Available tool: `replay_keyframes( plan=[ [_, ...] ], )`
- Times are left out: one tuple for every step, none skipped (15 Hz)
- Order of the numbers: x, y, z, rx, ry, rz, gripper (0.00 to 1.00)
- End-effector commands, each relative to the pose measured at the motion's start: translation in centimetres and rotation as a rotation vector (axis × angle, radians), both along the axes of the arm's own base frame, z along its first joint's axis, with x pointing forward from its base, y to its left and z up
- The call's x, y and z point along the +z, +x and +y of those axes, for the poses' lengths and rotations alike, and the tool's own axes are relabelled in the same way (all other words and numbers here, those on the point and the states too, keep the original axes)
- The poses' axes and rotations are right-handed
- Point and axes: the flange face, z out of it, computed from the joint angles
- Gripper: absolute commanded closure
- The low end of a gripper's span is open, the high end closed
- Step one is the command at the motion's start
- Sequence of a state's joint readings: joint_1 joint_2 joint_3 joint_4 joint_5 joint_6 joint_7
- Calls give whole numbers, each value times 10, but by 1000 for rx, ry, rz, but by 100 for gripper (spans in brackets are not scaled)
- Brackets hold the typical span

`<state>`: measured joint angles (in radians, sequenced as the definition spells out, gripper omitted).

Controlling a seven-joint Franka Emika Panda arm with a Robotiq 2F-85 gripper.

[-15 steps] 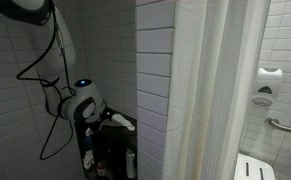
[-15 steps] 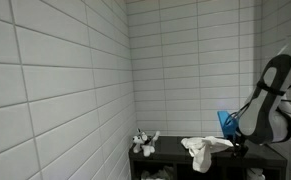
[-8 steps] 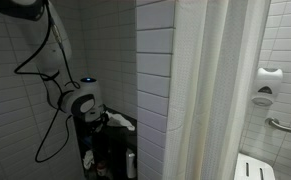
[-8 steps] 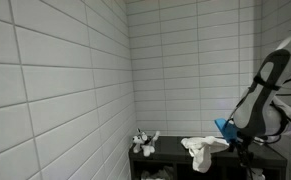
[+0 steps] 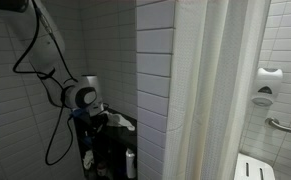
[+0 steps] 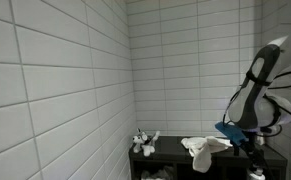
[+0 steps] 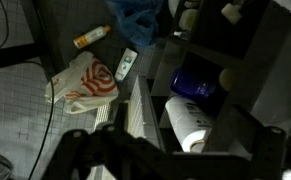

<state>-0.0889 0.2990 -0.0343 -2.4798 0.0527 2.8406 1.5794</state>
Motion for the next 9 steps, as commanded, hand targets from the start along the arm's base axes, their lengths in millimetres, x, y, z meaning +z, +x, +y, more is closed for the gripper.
replay_keyframes(
  plan=[
    [6,9,5,92,-84,59,0],
    [6,10,8,115,-106,69,0],
    [6,12,13,132,-128,69,0],
    [6,14,17,149,-150,70,0],
    [6,15,21,165,-167,69,0],
    [5,15,27,179,-186,67,0],
    [4,16,31,193,-204,68,0],
    [2,16,36,206,-223,67,0],
    [0,17,41,215,-240,67,0]
  ],
)
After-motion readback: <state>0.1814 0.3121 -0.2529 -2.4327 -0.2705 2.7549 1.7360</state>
